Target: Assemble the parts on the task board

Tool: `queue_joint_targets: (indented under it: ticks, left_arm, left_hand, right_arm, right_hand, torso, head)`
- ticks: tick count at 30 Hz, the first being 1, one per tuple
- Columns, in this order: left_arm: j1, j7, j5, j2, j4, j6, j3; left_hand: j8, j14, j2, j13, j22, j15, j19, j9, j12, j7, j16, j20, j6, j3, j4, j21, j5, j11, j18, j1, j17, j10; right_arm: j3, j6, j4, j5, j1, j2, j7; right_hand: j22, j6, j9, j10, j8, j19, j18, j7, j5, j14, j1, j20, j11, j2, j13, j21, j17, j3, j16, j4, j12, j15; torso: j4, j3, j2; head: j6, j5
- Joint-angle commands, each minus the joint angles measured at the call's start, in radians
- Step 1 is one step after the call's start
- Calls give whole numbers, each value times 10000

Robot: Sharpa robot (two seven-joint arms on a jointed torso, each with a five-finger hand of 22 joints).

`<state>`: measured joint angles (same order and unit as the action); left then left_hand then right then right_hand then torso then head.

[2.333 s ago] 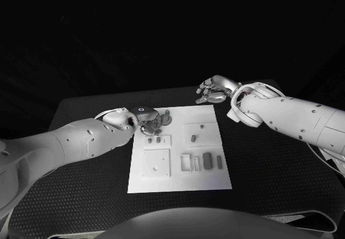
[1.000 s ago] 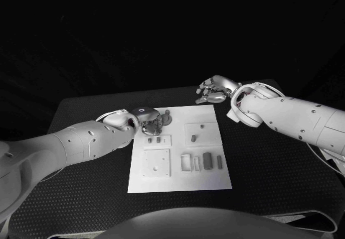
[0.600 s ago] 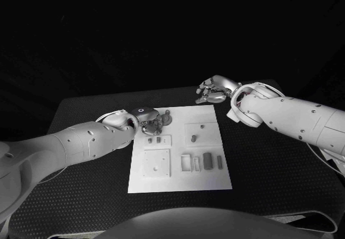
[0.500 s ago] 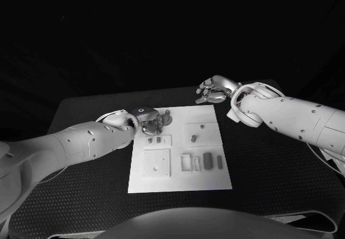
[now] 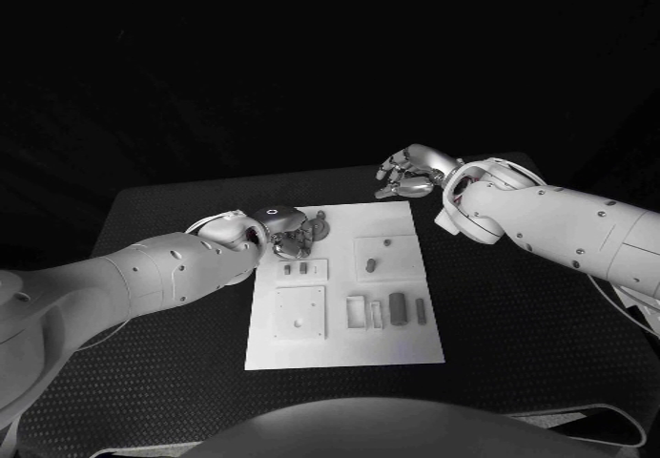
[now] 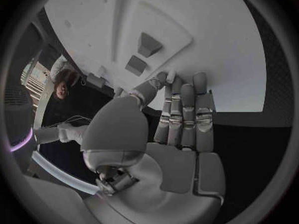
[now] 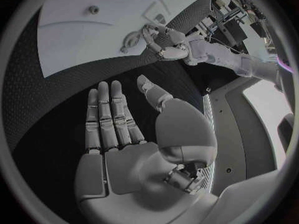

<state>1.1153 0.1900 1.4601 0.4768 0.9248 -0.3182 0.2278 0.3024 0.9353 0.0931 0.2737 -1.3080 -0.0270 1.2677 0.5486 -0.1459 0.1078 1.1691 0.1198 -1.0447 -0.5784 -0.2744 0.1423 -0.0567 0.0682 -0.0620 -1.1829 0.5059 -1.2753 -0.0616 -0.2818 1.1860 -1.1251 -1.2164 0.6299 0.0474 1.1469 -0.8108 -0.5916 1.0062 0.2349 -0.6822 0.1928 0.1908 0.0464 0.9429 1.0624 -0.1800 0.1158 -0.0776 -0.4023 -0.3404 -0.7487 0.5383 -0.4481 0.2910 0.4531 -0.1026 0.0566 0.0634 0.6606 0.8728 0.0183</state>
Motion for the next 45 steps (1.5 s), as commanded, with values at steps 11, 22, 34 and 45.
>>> queue_joint_targets:
  ticks: [11,22,34,45]
  left_arm:
    - [-120,-34,742,-35,15,-166,67]
    - [-116,122,-315,48,97,-590,39]
    - [-102,228,-1048,297,404,-629,-508]
    - [-69,171,-1106,501,589,-516,-876]
  left_hand:
    - [97,253,-39,47,-229,-103,236,35,146,-65,-16,118,-265,-9,-82,72,-60,-101,-93,-185,207,-343]
    - [49,294,-61,50,-220,-134,269,24,280,-64,-90,163,-270,3,25,83,-119,-100,-55,-36,311,-412]
    - [45,321,-62,55,-219,-145,294,30,316,-61,-115,174,-282,5,54,89,-145,-103,-45,3,340,-437]
    - [42,328,-64,57,-220,-148,300,32,334,-66,-127,181,-284,9,63,91,-149,-104,-43,17,355,-448]
  right_arm:
    - [6,52,30,-4,1,13,65]
    - [6,43,-5,-4,1,-7,73]
    - [6,34,13,-4,1,11,68]
    - [6,40,23,-4,1,34,67]
  right_hand:
    - [18,-74,18,-117,58,-15,97,26,14,89,-16,-48,-61,64,17,63,-22,-34,56,-2,41,14]
    - [21,-74,19,-117,59,-18,99,25,14,92,-18,-49,-61,70,22,65,-28,-34,61,-3,47,15]
    - [23,-75,20,-118,60,-19,101,25,14,93,-17,-50,-62,73,25,66,-30,-32,63,-2,49,15]
    - [26,-76,21,-118,62,-20,104,24,14,96,-15,-51,-63,73,31,68,-37,-31,68,0,55,16]
  torso:
    - [-6,-6,-1]
    - [17,-10,1]
    - [-8,-2,-6]
    - [-10,1,-4]
  head:
    - [-2,23]
    - [-2,26]
    - [-2,22]
    - [-2,16]
